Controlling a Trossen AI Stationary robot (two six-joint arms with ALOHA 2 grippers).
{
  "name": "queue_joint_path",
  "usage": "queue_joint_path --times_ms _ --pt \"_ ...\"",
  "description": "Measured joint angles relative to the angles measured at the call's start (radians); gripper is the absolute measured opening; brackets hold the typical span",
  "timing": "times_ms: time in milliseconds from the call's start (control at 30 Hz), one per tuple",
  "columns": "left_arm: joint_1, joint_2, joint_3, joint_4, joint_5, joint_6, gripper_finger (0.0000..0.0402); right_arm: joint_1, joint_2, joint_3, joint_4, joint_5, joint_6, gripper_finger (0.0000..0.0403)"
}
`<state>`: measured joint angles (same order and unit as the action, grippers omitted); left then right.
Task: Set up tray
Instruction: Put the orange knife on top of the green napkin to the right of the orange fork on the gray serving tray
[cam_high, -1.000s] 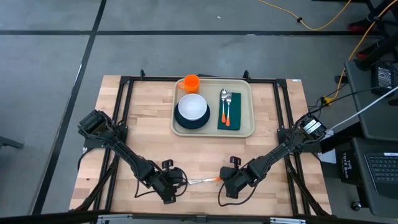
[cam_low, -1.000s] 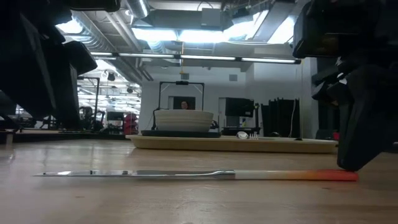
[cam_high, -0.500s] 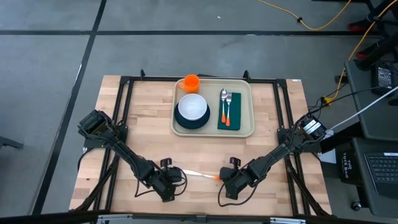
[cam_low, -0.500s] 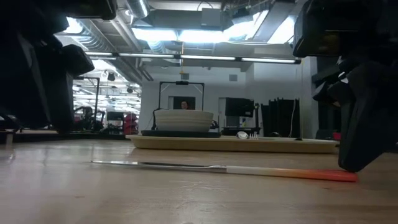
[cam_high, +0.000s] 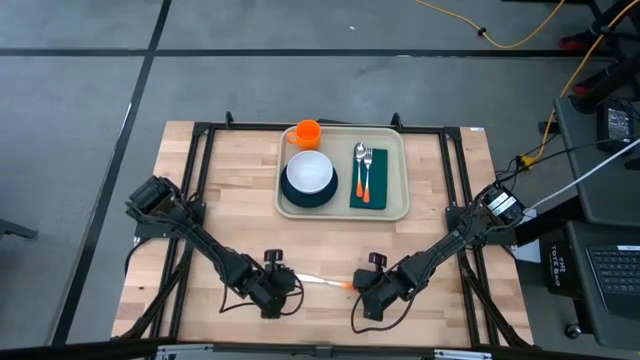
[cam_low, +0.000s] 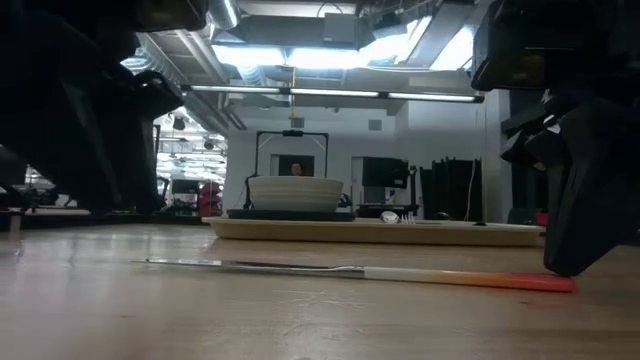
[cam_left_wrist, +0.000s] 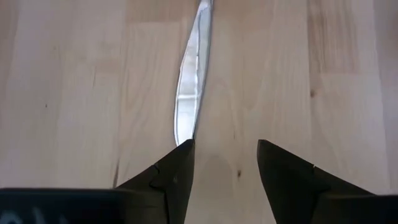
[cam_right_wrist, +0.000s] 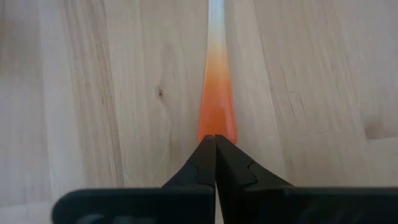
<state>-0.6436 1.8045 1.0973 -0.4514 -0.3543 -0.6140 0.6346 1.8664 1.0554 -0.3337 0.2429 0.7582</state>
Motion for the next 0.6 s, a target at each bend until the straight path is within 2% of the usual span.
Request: queue_joint_path --times_ms 267,600 --pt "0.049 0.005 0.0 -0.002 0.095 0.051 0.0196 0.0 0.0 0.0 0.0 0.0 -0.004 0.0" --pt "0.118 0.005 0.052 -0.007 0.111 0.23 0.0198 0.0 0.0 0.0 0.0 0.0 -0.003 0.0"
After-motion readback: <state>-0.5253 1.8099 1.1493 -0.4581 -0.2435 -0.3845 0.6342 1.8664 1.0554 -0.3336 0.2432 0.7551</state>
